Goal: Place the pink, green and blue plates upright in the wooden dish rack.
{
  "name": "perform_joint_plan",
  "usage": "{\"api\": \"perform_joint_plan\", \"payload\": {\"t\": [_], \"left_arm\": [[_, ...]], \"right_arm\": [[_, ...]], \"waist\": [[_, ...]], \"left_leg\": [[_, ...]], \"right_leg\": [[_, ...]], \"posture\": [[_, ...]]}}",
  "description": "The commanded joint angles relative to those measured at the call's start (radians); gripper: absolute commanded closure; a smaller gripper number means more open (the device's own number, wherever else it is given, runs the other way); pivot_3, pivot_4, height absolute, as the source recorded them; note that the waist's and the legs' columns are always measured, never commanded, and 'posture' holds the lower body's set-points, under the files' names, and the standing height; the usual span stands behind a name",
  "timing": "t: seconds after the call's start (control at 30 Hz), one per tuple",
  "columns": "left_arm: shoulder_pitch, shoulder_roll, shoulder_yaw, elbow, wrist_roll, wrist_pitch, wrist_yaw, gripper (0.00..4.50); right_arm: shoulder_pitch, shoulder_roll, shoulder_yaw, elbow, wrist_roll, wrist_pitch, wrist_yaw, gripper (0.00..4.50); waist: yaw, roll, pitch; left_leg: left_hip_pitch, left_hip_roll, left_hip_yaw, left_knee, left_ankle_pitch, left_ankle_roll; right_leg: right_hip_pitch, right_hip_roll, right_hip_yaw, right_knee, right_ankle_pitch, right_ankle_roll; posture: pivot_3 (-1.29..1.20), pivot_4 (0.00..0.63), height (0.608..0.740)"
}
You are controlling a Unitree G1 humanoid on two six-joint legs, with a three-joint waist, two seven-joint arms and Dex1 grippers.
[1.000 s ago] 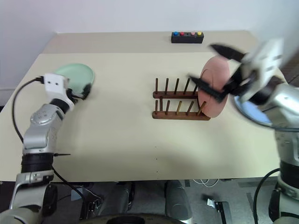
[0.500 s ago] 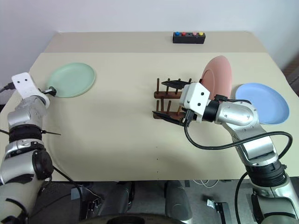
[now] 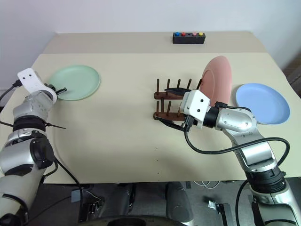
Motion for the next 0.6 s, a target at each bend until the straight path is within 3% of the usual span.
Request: {"api": "perform_joint_plan", "payload": {"t": [0.03, 0.23, 0.6], "left_arm": [[0.021, -0.022, -0.004, -0.147, -0.025, -0.076, -0.044, 4.46], [0.169, -0.16, -0.163, -0.752, 0.034, -0.115, -0.036, 4.46], [0.205, -0.41, -0.394, -1.237, 0.173, -0.035, 0.118, 4.46]], "right_arm": [[-0.023, 0.004, -0.012, -0.027, -0.029, -0.03, -0.008, 0.0], [-0.116, 0.037, 0.055, 0.034, -0.197, -0.12, -0.066, 0.0], [-0.295, 0.143, 0.151, 0.213, -0.515, -0.329, -0.245, 0.0]], "waist": [[0.002, 0.0, 0.0], [0.005, -0.001, 0.0], [0.001, -0.001, 0.001]], "left_leg": [[0.0, 0.0, 0.0, 0.0, 0.0, 0.0], [-0.001, 0.0, 0.0, 0.0, 0.001, -0.001], [-0.001, 0.0, 0.0, 0.0, 0.001, -0.002]], "right_leg": [[0.0, 0.0, 0.0, 0.0, 0.0, 0.0], [-0.001, 0.0, 0.0, 0.0, 0.0, 0.0], [-0.001, 0.0, 0.0, -0.001, 0.001, 0.0]], "posture": [[0.0, 0.15, 0.74], [0.0, 0.15, 0.74], [0.0, 0.15, 0.74]]}}
